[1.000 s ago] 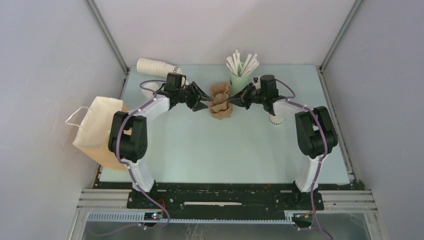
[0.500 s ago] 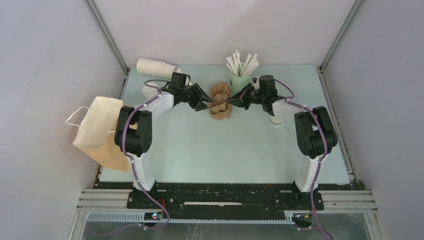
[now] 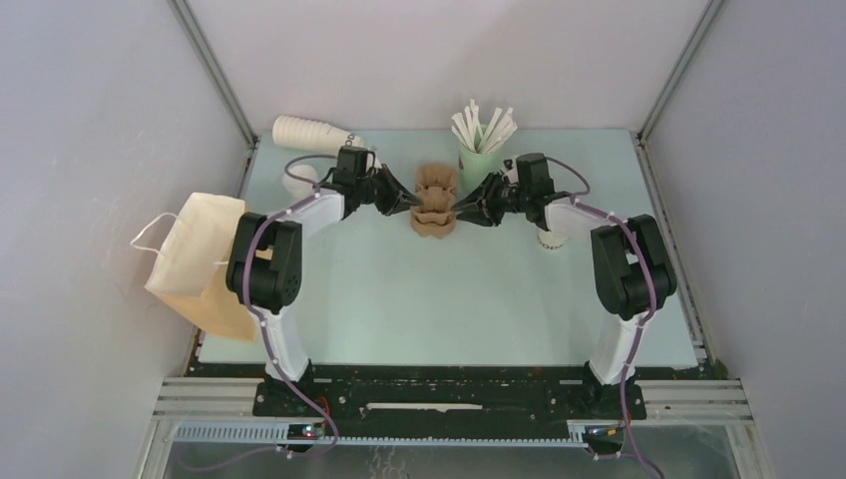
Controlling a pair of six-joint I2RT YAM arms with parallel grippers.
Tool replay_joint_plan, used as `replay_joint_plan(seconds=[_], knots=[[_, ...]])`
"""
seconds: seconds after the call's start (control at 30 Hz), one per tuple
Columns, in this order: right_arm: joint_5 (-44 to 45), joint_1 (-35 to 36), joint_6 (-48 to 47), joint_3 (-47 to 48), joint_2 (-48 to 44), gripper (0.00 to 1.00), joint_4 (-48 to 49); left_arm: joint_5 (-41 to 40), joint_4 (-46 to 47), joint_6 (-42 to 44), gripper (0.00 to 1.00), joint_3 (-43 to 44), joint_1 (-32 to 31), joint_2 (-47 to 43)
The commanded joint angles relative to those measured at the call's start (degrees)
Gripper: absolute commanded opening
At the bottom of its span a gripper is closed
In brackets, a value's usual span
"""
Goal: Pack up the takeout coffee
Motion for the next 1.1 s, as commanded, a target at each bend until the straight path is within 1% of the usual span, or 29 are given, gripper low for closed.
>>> replay_joint_plan(seconds=[0.0, 0.1, 0.17, 0.2, 0.23, 0.27, 0.3, 0.33, 0.37, 0.43, 0.47, 0.5, 0.53, 0.57, 0.6, 0.63, 0.67, 0.7, 0.73, 0.77, 0.8, 0.83, 0.87, 0.9, 0.93, 0.97, 1.0, 1.03, 1.07], knots=[[1.5, -0.3, -9.1, 1.9, -4.8, 0.45, -6.0, 1.0, 17.4, 7.4, 0.00, -9.1, -0.1, -9.4], [1.9, 0.2, -9.9, 3.7, -4.0, 0.51, -8.3, 4.8, 29.6, 4.1, 0.00, -13.7, -0.2, -8.1], [2.9, 0.5, -11.8, 6.0, -3.9, 0.54, -11.5, 3.8, 37.4, 1.4, 0.00, -17.5, -0.9, -10.8], [3.5, 0.7, -12.7, 6.7, -4.0, 0.57, -12.8, 1.4, 35.1, 5.2, 0.00, -18.0, -1.8, -12.5], [3.9, 0.8, -13.3, 7.0, -4.0, 0.58, -13.2, -1.1, 27.9, 11.3, 0.00, -16.5, -2.4, -12.9], [3.7, 0.8, -13.3, 7.2, -3.7, 0.59, -13.4, -0.7, 24.1, 14.4, 0.00, -14.7, -2.2, -11.8], [3.3, 0.9, -13.2, 7.5, -3.4, 0.59, -13.7, 1.3, 24.4, 11.7, 0.00, -14.3, -1.1, -11.2], [3.0, 0.8, -13.4, 8.0, -3.3, 0.59, -14.4, 1.9, 29.4, 7.3, 0.00, -16.8, -0.4, -12.7], [3.0, 0.9, -14.1, 8.5, -3.4, 0.59, -15.4, -0.4, 33.4, 6.7, 0.00, -20.0, -0.3, -16.3], [4.1, 1.0, -15.6, 8.7, -4.0, 0.61, -16.2, -7.8, 25.0, 14.8, 0.00, -19.9, -1.0, -18.5], [3.8, 1.0, -15.4, 8.7, -3.5, 0.61, -15.7, -5.3, 21.5, 16.3, 0.00, -17.7, 0.0, -14.0], [2.8, 1.0, -14.5, 8.9, -2.8, 0.60, -15.1, 1.1, 21.6, 12.7, 0.00, -16.2, 1.5, -12.1], [2.0, 1.0, -14.1, 9.6, -2.4, 0.60, -15.6, 4.2, 28.0, 7.5, 0.00, -18.8, 2.4, -14.8], [2.1, 1.2, -15.3, 10.5, -2.5, 0.59, -17.1, 2.6, 33.0, 8.0, 0.00, -22.6, 2.0, -19.8], [3.3, 1.5, -16.6, 11.3, -3.1, 0.61, -18.4, -5.4, 27.9, 15.1, 0.00, -23.3, 0.6, -23.0], [4.3, 1.7, -17.2, 11.3, -3.4, 0.62, -18.6, -8.1, 19.3, 21.3, 0.00, -21.7, -0.4, -21.8], [4.2, 1.7, -16.7, 11.3, -3.1, 0.63, -18.1, -3.8, 15.8, 22.1, 0.00, -19.4, 0.5, -18.3], [3.1, 1.7, -15.6, 11.5, -2.3, 0.62, -17.3, 3.7, 17.0, 16.1, 0.00, -18.9, 2.9, -16.4], [2.1, 1.6, -15.3, 12.2, -1.6, 0.61, -17.8, 4.8, 29.3, 8.1, 0.00, -23.6, 3.9, -20.0], [2.2, 1.8, -16.3, 13.1, -1.6, 0.61, -19.1, -0.8, 35.2, 8.8, 0.00, -28.1, 3.0, -25.7], [3.3, 2.1, -17.6, 13.7, -2.1, 0.62, -20.2, -8.5, 25.8, 17.1, 0.00, -27.4, 0.9, -28.6], [4.6, 2.6, -18.4, 13.8, -2.4, 0.62, -20.0, -11.7, 15.8, 25.0, 0.00, -23.8, -0.5, -26.7], [5.3, 2.8, -17.9, 13.9, -2.1, 0.62, -19.7, -7.0, 10.4, 26.6, 0.00, -20.3, 0.4, -21.7], [5.0, 2.9, -17.1, 14.3, -1.1, 0.61, -20.3, -0.2, 6.8, 23.3, 0.00, -17.7, 2.5, -19.5], [4.7, 3.1, -17.1, 15.9, 0.0, 0.58, -22.7, 0.7, 12.0, 19.2, 0.00, -20.6, 2.9, -23.0], [5.9, 3.6, -18.7, 18.0, 0.6, 0.57, -26.5, -5.4, 17.1, 19.9, 0.00, -24.5, 1.0, -28.9], [8.5, 4.2, -20.8, 19.6, 0.5, 0.57, -28.8, -12.4, 13.7, 24.3, 0.00, -25.8, -1.3, -31.8], [11.0, 4.8, -21.8, 20.2, 0.1, 0.57, -29.1, -12.6, 10.3, 26.7, 0.00, -24.5, -1.8, -29.8], [12.8, 5.3, -22.0, 20.5, 0.0, 0.57, -29.5, -7.9, 8.3, 26.4, 0.00, -22.2, 0.1, -26.1]])
